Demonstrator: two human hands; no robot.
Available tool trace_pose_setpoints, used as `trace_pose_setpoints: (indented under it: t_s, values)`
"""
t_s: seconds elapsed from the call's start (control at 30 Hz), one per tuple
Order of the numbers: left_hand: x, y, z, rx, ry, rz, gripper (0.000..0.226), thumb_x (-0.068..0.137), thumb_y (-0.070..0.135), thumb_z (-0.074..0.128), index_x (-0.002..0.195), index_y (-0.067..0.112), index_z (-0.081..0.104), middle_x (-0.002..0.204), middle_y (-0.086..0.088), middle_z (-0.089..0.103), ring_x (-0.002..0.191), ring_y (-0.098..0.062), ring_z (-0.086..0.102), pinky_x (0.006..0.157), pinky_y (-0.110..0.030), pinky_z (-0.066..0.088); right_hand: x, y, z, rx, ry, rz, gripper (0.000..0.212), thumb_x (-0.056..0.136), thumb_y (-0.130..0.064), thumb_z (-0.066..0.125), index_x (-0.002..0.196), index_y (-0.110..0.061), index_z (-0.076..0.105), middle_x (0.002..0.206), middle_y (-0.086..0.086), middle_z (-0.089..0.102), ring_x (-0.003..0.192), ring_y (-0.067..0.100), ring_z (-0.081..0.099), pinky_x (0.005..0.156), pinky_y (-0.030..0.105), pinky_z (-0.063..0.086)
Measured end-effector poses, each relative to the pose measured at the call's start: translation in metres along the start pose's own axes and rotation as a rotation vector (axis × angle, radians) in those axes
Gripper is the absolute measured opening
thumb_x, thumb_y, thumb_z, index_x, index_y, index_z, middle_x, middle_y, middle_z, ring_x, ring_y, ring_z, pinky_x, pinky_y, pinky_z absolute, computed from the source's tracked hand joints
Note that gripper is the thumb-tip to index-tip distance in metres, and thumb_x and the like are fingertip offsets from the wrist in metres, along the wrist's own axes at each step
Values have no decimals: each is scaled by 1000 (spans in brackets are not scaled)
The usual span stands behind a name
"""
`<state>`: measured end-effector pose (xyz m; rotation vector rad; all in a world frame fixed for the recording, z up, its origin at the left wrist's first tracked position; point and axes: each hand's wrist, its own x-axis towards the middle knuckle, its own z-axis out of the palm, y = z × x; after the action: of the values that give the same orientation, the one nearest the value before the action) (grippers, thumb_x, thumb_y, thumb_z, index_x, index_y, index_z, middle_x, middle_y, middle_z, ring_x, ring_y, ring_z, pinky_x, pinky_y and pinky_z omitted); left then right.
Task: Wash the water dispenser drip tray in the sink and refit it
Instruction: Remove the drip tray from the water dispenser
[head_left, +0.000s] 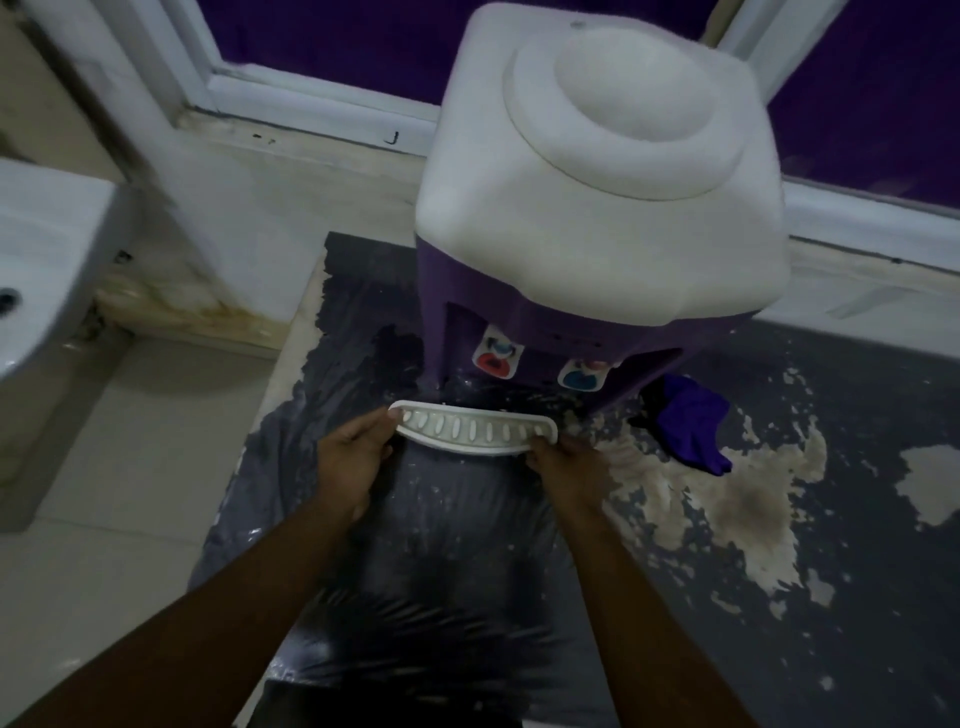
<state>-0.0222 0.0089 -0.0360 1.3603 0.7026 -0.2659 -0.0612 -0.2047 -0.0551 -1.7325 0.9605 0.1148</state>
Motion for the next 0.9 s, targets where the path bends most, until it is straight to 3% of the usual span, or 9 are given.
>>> trace_pose_setpoints:
  t_s: [0.13, 0.23, 0.37, 0.43, 0.53, 0.6, 0.73, 0.83, 0.9]
  values:
    - [-1, 1, -34, -137, -25, -14, 26, 86, 10, 66, 109, -2, 68, 102, -10, 73, 98, -23, 68, 87, -32, 56, -24, -10, 17, -16, -29, -58, 16, 87, -29, 66, 71, -29, 67, 80, 2, 73, 85, 28, 71, 89, 51, 54]
    - [-1, 9, -65, -191, -42, 26, 18, 86, 8, 67, 101, -1, 71, 91, -6, 77, 91, -20, 71, 77, -27, 59, -45, -17, 33, -42, -44, -58, 15, 87, -34, 65, 91, -20, 71, 82, 2, 75, 84, 22, 70, 86, 40, 54]
    - [-2, 24, -112, -218, -13, 63, 14, 82, 6, 71, 93, -2, 73, 87, -12, 76, 87, -25, 71, 76, -30, 60, -75, -28, 63, -43, -43, -69, 24, 87, -27, 66, 100, -7, 71, 67, -6, 65, 54, -4, 55, 44, 8, 39]
    - [-3, 33, -140, -212, -29, 72, 21, 82, 7, 71, 98, -6, 71, 93, -17, 74, 89, -28, 71, 79, -34, 59, -93, -33, 83, 21, -26, -99, 26, 86, -15, 69, 106, 2, 66, 77, 5, 66, 44, -6, 54, 38, 3, 36]
    - [-3, 45, -185, -217, -47, 98, 24, 82, 8, 71, 102, -5, 70, 93, -17, 74, 84, -24, 71, 78, -33, 60, -125, -40, 113, 134, -42, -144, 32, 83, -5, 70, 114, -3, 61, 99, 19, 70, 66, 13, 69, 58, 19, 54]
    - [-1, 53, -216, -239, -53, 129, 21, 82, 7, 71, 100, -5, 71, 87, -14, 75, 78, -20, 72, 71, -30, 61, -144, -41, 136, 160, -82, -175, 24, 83, -5, 69, 106, -11, 65, 100, 19, 72, 73, 23, 69, 59, 21, 55]
    - [2, 68, -276, -252, -50, 179, 16, 82, 8, 71, 95, -2, 73, 85, -11, 76, 78, -18, 72, 71, -29, 60, -175, -44, 182, 189, -122, -162, 26, 82, -10, 72, 107, -12, 68, 96, 16, 73, 71, 20, 69, 65, 30, 56]
    - [5, 80, -322, -261, -17, 213, 16, 81, 10, 73, 93, -2, 73, 80, -10, 76, 77, -19, 72, 69, -28, 60, -201, -50, 219, 250, -183, -163, 23, 84, -5, 70, 106, -9, 68, 90, 13, 72, 58, 11, 68, 53, 20, 56]
    - [5, 87, -350, -270, 1, 234, 17, 81, 10, 72, 93, -3, 72, 78, -9, 76, 75, -19, 72, 68, -27, 59, -218, -56, 242, 299, -238, -152, 22, 85, -3, 68, 107, -7, 67, 93, 13, 71, 63, 15, 68, 55, 20, 58]
